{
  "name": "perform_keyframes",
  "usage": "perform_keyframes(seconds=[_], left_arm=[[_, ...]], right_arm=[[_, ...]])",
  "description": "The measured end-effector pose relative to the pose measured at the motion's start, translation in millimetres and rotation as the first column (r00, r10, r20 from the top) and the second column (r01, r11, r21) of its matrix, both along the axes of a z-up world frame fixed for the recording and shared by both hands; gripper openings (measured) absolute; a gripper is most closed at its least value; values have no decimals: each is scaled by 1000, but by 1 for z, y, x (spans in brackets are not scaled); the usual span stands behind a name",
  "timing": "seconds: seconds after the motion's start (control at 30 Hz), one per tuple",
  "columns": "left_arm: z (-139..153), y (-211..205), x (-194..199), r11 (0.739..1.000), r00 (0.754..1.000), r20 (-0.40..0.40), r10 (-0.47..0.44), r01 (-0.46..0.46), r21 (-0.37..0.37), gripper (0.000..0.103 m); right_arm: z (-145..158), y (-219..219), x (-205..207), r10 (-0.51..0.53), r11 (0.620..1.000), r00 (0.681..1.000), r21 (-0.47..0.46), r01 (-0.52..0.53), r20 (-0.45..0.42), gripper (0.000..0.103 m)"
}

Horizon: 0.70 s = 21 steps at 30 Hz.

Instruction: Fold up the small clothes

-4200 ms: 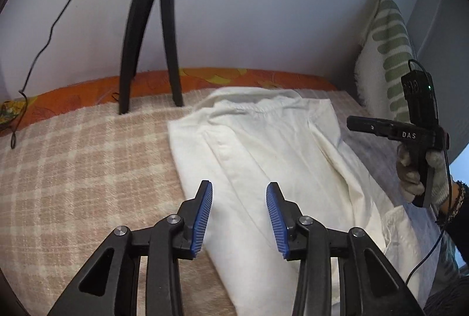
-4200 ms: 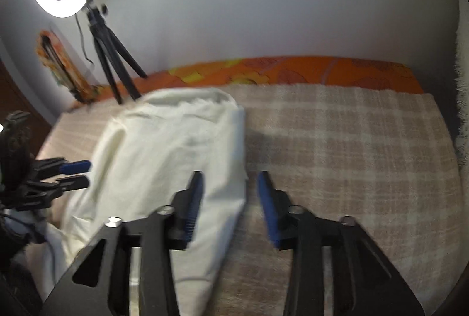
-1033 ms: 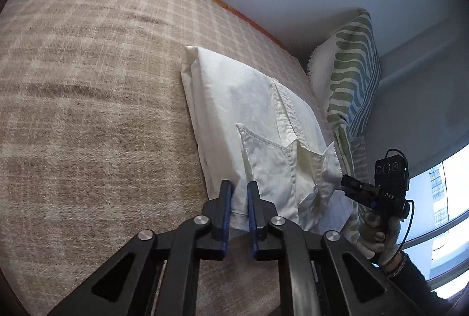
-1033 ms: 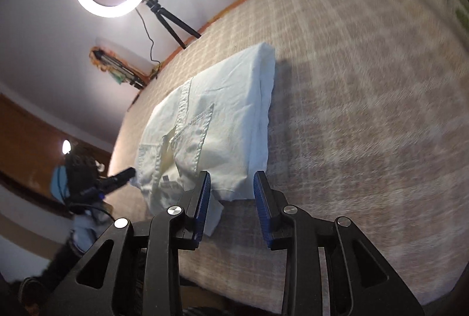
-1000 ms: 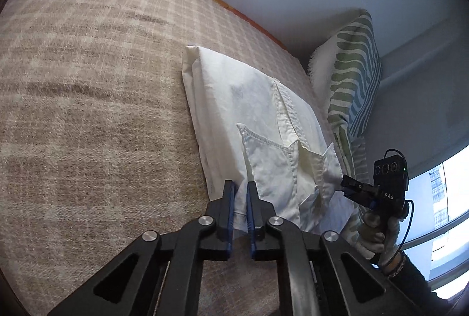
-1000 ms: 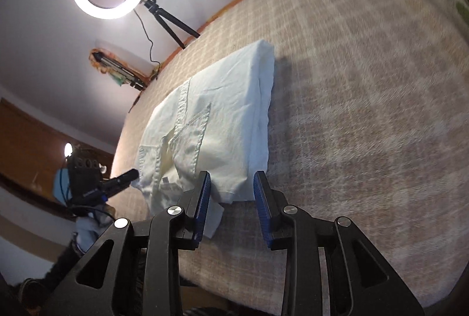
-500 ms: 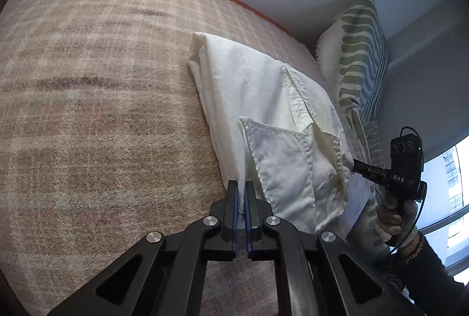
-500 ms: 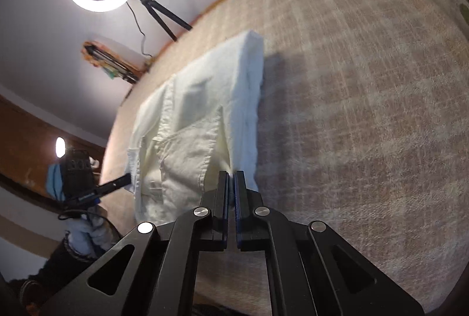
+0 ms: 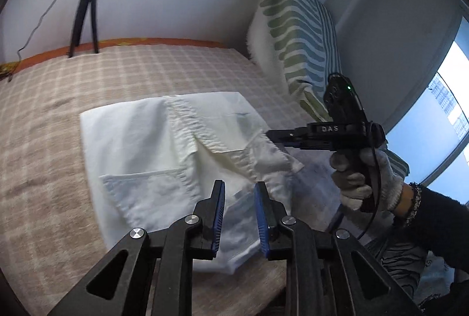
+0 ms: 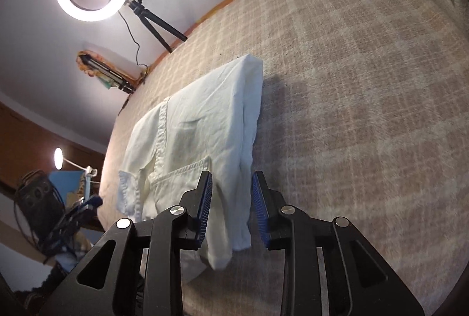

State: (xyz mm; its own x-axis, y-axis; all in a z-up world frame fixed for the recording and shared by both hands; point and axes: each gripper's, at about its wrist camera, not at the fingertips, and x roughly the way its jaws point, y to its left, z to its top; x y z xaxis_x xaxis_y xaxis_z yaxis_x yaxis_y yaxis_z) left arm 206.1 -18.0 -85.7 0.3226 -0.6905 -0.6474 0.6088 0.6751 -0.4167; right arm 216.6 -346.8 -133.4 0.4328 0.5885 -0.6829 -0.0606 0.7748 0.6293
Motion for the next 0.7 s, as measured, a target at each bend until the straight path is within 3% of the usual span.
perform_keyframes(seconds=[0.1,0.23,0.33,0.37,0.5,0.57,0.7], left_arm=[[-17,-35,7,999,998,-42,-51,51,16,19],[-47,-55,14,996,992,-112,-56,62,58,17],[-63,-54,11,996,991,-124,-50,59,68,16],[-62,-53,10,995,992,-113,-57,65,73,16],[-58,-52,8,994,992,-107,-62,71,87,18],[-51,-50,4,994,992,-102,-69,77,80,18],[-27,-37,-6,996,995,-66,-80,83,44,19]], right_arm=[[-4,2,6,-4,1000,1000,22,4,-5,13],[5,9,3,21,999,999,-39,-20,36,4],[13,15,3,21,985,997,-171,-8,74,1],[11,15,4,9,975,997,-221,8,76,1],[11,7,3,-7,972,997,-233,23,71,1],[25,5,-6,-16,959,994,-279,46,108,5],[50,11,-28,46,969,977,-248,6,206,5]])
